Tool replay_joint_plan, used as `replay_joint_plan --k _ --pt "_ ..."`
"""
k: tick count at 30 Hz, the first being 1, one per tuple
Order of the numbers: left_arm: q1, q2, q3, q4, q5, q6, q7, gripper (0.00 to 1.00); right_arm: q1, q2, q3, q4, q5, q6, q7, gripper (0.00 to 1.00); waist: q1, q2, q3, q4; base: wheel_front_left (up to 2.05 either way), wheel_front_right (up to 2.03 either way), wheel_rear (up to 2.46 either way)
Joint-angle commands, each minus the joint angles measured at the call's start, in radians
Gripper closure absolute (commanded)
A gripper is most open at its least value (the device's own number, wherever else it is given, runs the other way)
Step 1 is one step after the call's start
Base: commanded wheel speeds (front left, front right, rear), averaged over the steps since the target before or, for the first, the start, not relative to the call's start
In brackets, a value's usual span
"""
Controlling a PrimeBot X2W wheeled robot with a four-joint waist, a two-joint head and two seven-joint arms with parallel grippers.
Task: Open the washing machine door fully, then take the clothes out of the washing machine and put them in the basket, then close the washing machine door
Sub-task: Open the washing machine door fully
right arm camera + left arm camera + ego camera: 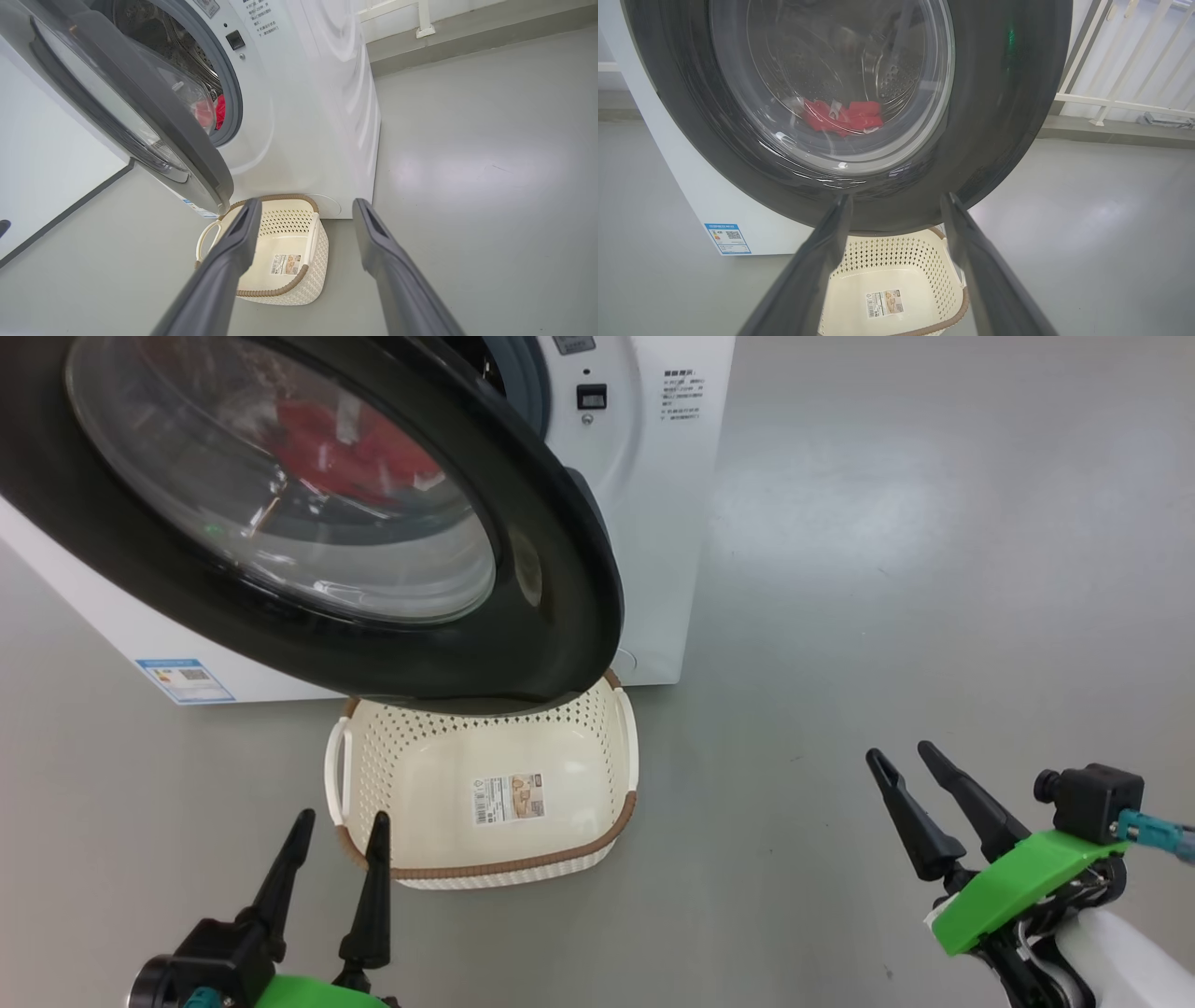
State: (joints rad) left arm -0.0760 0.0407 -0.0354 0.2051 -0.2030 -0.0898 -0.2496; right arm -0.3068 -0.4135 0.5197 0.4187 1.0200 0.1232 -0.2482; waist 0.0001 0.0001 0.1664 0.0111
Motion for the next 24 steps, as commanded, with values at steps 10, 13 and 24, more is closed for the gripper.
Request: replay_joint_plan --k 10,13,24 --pt "0.0 0.009 0.047 -0.032 0.019 -0.001 -0.012 0.0 0.159 0.101 -0.249 -0.138 -0.298 0.008 -0.013 0.0 0.0 -0.0001 -0.002 -0.007 0.0 0.0 0.0" --pt "0.002 0.009 0.049 -0.035 0.02 0.0 -0.012 0.0 0.179 0.118 -0.286 -0.156 -0.346 0.008 -0.013 0.0 0.0 -0.0001 -0.003 -0.007 0.0 0.0 0.0" --pt "0.006 0.009 0.054 -0.05 0.026 0.006 -0.012 0.0 0.252 0.213 -0.487 -0.275 -0.525 0.008 -0.013 0.0 0.0 -0.0001 -0.004 -0.008 0.0 0.0 0.0"
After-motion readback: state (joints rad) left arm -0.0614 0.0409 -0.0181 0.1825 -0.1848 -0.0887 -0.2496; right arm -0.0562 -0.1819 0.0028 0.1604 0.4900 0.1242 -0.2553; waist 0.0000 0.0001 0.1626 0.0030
